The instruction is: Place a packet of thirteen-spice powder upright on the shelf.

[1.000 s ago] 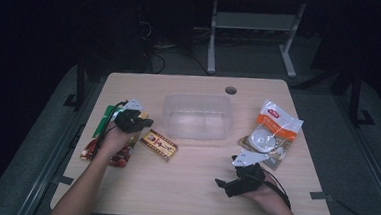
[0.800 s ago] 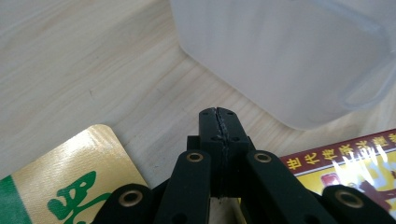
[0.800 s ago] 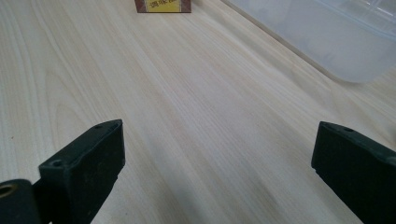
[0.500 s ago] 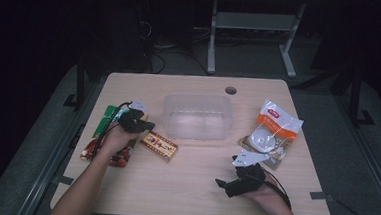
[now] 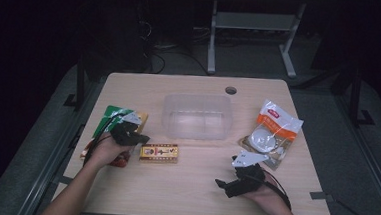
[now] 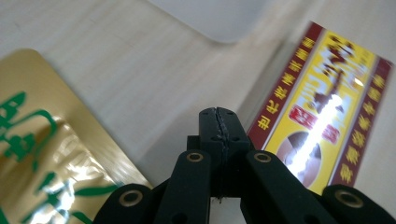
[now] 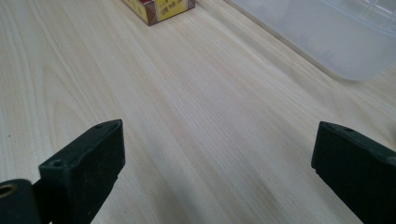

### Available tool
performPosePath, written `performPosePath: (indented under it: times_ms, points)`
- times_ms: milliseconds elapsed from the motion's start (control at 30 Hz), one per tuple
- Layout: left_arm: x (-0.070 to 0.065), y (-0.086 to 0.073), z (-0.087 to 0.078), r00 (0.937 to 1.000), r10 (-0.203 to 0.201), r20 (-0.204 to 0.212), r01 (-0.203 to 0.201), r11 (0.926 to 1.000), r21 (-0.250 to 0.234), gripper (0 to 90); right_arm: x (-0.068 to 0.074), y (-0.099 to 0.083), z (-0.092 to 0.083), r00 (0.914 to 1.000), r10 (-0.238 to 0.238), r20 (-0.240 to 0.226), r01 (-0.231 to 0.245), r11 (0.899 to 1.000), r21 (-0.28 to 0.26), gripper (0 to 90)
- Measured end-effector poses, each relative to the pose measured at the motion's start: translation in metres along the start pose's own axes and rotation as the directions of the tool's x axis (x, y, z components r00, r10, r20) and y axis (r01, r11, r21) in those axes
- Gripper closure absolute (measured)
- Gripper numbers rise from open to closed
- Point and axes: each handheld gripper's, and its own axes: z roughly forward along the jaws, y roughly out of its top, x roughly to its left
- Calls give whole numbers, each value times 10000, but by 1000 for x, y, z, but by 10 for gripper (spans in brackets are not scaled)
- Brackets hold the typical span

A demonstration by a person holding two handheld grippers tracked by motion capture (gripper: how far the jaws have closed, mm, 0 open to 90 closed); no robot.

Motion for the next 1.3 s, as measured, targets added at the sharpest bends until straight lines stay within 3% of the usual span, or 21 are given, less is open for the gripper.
performPosePath:
  times_ms: [233,300,500,533,600,633,667,800,900,967,1033,1167,1300]
  points:
    - [-26,-12,-9,9981,456,418,-460,9989,95,898,0,0,0,10000,4,6,-4,10000,-2,26]
    - [-34,-15,-10,9975,404,584,-406,9992,36,898,0,0,0,10000,-30,-11,30,10000,11,26]
    - [-54,-22,-15,9959,677,596,-687,9975,154,897,1,0,0,9999,-113,-18,113,9999,13,26]
    - [-54,-23,-17,9966,680,473,-689,9975,170,897,1,0,0,9999,-115,-24,115,9999,24,26]
    - [-55,-24,-24,9988,279,394,-277,9996,-53,890,1,0,0,9999,-111,-29,111,9999,32,26]
    - [-57,-24,-27,9994,99,324,-91,9997,-229,843,1,0,0,10000,-66,-37,66,10000,33,26]
    - [-59,-25,-32,9995,234,217,-230,9996,-192,817,1,0,-1,10000,-81,-37,82,10000,32,26]
    - [-73,-31,-47,9999,64,-131,-71,9984,-554,658,2,0,0,9999,-88,-69,88,9999,62,26]
    - [-82,-35,-49,9995,-251,-207,234,9967,-776,481,1,0,1,9998,-171,-107,172,9998,53,26]
    - [-91,-37,-45,9992,-96,-379,67,9971,-762,389,2,0,1,9997,-209,-109,210,9998,67,26]
    - [-97,-36,-40,9988,70,-486,-96,9985,-539,333,2,0,1,9997,-222,-80,222,9998,21,27]
    - [-101,-31,-28,9986,-2,-521,-16,9994,-345,259,3,0,1,9997,-224,-103,224,9997,45,27]
    - [-104,-29,-18,9977,323,-596,-317,9994,110,239,3,0,2,9997,-209,-148,211,9997,78,27]
